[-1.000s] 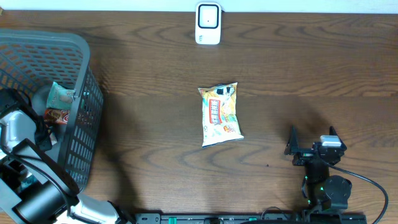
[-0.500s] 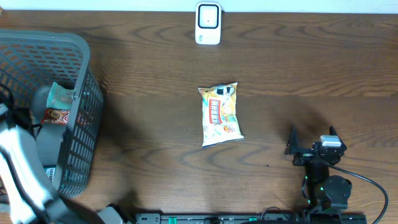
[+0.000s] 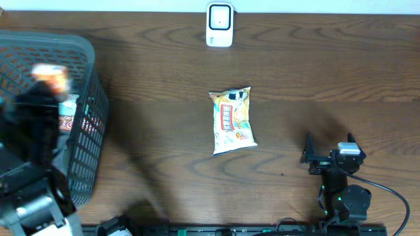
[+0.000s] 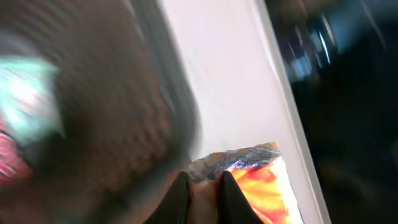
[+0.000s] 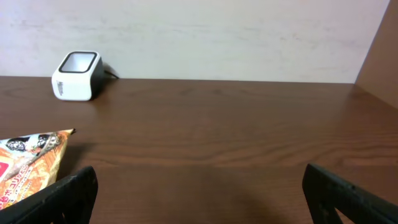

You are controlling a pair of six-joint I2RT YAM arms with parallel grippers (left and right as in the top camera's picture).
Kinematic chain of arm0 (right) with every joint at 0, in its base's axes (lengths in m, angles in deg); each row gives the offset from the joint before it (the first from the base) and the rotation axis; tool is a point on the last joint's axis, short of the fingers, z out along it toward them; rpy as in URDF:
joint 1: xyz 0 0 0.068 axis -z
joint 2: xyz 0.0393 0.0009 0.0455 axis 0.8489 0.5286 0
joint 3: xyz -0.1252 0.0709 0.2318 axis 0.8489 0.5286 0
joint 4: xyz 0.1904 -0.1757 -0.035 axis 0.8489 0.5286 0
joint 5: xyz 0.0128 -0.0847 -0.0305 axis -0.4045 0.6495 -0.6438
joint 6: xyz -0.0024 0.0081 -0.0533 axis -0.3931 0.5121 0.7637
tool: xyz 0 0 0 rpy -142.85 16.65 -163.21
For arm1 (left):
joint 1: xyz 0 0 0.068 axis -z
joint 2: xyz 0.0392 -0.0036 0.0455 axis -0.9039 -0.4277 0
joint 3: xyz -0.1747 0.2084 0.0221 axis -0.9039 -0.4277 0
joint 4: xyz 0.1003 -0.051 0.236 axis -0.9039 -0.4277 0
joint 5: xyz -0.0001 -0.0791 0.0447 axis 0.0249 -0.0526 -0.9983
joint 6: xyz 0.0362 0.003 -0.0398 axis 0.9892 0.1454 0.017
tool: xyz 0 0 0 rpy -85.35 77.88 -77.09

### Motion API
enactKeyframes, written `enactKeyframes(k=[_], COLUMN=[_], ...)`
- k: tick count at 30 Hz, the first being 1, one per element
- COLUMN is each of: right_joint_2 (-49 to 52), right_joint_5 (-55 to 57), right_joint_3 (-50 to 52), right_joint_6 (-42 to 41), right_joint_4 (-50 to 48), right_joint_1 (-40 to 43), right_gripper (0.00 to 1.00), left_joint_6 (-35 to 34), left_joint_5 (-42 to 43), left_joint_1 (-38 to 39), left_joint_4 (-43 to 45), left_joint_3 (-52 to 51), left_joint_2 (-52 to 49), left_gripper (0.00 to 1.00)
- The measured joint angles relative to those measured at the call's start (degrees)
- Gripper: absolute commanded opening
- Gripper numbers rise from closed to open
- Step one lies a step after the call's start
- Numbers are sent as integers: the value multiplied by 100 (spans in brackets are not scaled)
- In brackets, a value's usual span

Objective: Scan the item barcode
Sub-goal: 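Grasp the small orange box and place it beside the snack bag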

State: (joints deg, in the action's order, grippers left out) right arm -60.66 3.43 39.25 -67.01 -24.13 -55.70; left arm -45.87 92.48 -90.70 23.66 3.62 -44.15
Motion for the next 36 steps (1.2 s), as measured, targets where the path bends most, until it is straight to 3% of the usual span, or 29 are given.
enactKeyframes(k=[6, 14, 24, 32, 36], right_joint_2=[0, 0, 0, 0, 0], right_joint_5=[0, 0, 0, 0, -2], right_joint_3=[0, 0, 0, 0, 0], right_joint_6=[2, 2, 2, 2, 2], right_joint_4=[0, 0, 2, 0, 0], right_joint_1=[0, 0, 0, 0, 0], right_gripper=[99, 99, 99, 99, 99], left_joint_6=[466, 468, 221, -339, -614], left_joint_5=[225, -946, -1690, -1528, -1314], left_joint_1=[1926, 4118, 4872, 4874, 4959], left_joint_4=[-363, -831, -778, -179, 2], left_joint_3=[0, 0, 0, 0, 0], left_joint_2=[-199, -1683, -3936, -5342, -5560], left_gripper=[7, 7, 8, 8, 8])
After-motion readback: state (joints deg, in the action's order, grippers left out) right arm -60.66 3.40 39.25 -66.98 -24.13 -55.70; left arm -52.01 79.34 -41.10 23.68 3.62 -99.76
